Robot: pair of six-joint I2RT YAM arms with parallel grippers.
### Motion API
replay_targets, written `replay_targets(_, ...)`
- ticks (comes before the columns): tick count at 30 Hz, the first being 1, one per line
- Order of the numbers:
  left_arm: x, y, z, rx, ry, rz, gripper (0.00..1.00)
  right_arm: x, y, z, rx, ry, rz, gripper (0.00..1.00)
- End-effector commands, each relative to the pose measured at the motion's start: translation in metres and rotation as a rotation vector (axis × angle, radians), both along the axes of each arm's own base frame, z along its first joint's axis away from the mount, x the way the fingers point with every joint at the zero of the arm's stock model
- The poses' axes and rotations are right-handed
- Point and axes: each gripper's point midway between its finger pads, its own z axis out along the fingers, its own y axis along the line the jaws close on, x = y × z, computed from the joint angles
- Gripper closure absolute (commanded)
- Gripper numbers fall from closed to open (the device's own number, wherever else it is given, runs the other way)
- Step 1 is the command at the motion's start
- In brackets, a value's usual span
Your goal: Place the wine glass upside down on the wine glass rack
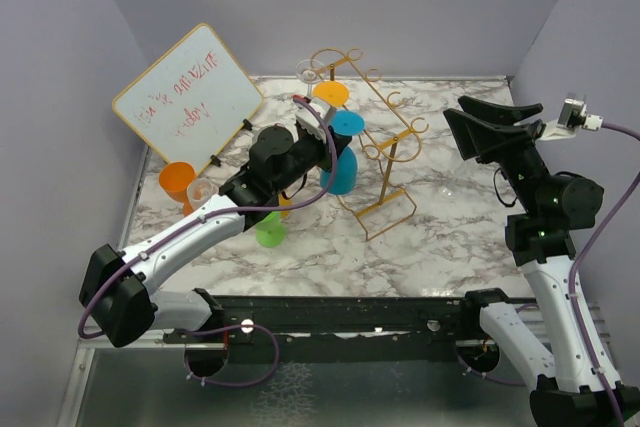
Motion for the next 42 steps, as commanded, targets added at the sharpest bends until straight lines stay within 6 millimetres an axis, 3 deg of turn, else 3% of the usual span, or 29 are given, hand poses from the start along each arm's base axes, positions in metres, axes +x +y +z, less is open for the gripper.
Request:
replay_targets(1, -0.005, -0.004, -0.006, -0.019, 0.011, -0.041, 0.86, -0.001, 0.002, -0.006, -0.007, 0.015, 0.010, 0.30)
replay_targets(6, -0.008, -0.002, -0.008, -0.034, 0.030, -0.036, 0.64, -0.001, 0.002, -0.007, -0.009, 0.021, 0.011, 0.30)
replay_targets(12, -0.015, 0.006, -0.006, -0.050, 0.053, -0.022, 0.55, 0.003, 0.001, -0.010, -0.004, 0.050, 0.001, 0.30)
replay_targets(21, -0.032, 0.043, -0.006, -0.072, 0.110, 0.077, 0.31, 0.015, -0.009, -0.034, -0.071, 0.216, -0.091, 0.30)
replay_targets(26, -0.050, 0.068, -0.003, -0.068, 0.128, 0.114, 0.15, 0.030, -0.043, -0.072, -0.118, 0.460, -0.304, 0.31)
replay_targets(29, -0.058, 0.085, -0.001, -0.052, 0.139, 0.151, 0.01, 0.036, -0.074, -0.109, -0.166, 0.682, -0.482, 0.31)
replay_targets(31, -0.064, 0.094, 0.000, -0.049, 0.150, 0.167, 0.01, 0.038, -0.092, -0.132, -0.211, 0.810, -0.584, 0.31)
replay_targets(34, -0.078, 0.100, 0.004, -0.069, 0.153, 0.142, 0.01, 0.043, -0.104, -0.158, -0.277, 0.938, -0.651, 0.31)
replay_targets(42, -0.097, 0.101, 0.011, -0.148, 0.190, 0.089, 0.01, 0.078, -0.113, -0.201, -0.366, 1.092, -0.712, 0.43)
